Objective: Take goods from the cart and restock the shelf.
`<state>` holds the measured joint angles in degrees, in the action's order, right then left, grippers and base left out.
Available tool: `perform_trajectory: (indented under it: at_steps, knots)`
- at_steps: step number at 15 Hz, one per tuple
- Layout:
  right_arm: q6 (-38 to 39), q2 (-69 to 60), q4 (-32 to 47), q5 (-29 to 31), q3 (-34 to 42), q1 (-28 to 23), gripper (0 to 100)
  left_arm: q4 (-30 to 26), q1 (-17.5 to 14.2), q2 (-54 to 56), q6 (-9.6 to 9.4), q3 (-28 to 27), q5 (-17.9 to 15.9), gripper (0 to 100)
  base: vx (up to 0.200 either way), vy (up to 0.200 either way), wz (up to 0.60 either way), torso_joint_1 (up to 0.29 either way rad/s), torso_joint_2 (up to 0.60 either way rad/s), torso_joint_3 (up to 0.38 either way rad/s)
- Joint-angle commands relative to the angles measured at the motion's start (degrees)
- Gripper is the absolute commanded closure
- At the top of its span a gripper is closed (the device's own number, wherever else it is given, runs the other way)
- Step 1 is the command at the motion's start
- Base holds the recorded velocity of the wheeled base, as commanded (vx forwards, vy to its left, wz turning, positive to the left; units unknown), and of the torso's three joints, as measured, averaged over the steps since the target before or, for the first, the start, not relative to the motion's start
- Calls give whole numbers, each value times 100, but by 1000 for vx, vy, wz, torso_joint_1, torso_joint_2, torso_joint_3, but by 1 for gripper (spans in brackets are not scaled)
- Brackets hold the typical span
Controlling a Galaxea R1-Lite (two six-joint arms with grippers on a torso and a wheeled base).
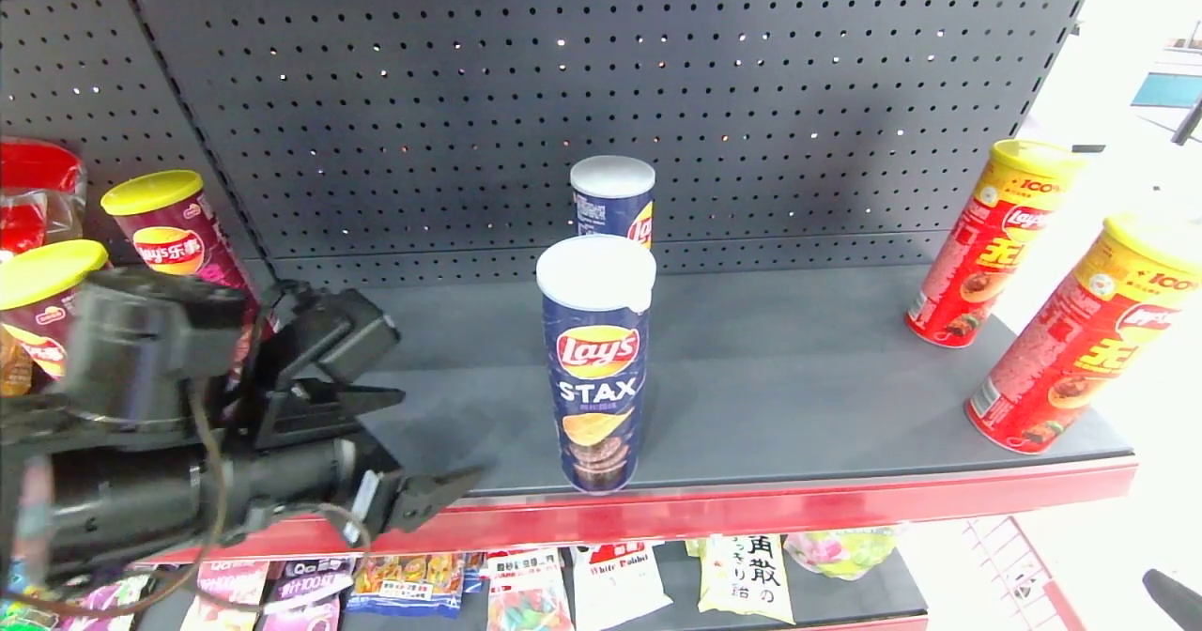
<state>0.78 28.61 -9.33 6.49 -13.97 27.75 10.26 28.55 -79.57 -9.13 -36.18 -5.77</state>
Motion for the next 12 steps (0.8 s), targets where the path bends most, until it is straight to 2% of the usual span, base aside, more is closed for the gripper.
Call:
perform_trajectory:
  at_steps: [1,2,3,4,5,6,7,8,9,10,11,12]
  knots:
    - [-16,312,1,160,105,-296,0,-2433,-236,4432,210,331,1262,0,0,0,0,0,0,0]
    - [-34,408,1,301,184,-586,0,-3399,-508,5250,324,50,1403,0,0,0,0,0,0,0]
    - [-43,408,1,397,272,-850,0,-4226,-860,5883,351,-126,1412,0,0,0,0,0,0,0]
    - [-52,364,1,450,325,-1122,0,-4894,-1387,6463,518,-126,1412,0,0,0,0,0,0,0]
    - [-52,294,1,547,386,-1412,0,-5316,-1950,6928,878,-21,1403,0,0,0,0,0,0,0]
    - [-52,162,1,652,518,-1746,0,-5526,-2460,7333,1089,252,1359,0,0,0,0,0,0,0]
    - [-60,-49,1,687,703,-2045,0,-5544,-2767,7676,1080,533,1324,0,0,0,0,0,0,0]
    - [-60,-75,10,687,720,-2063,0,-5535,-2776,7702,1080,560,1324,0,0,0,0,0,0,0]
    - [-298,-664,115,679,1177,-2520,0,-5474,-2864,7957,1106,999,1157,0,0,0,0,0,0,0]
    - [-350,-1147,379,617,1344,-2625,0,-5289,-2864,7957,1115,1210,955,0,0,0,0,0,0,0]
    - [-333,-1587,695,397,1362,-2555,0,-4920,-2864,7957,1115,1544,779,0,0,0,0,0,0,0]
    - [-289,-1877,889,2,1274,-2353,0,-4164,-2864,7957,1133,2019,700,0,0,0,0,0,0,0]
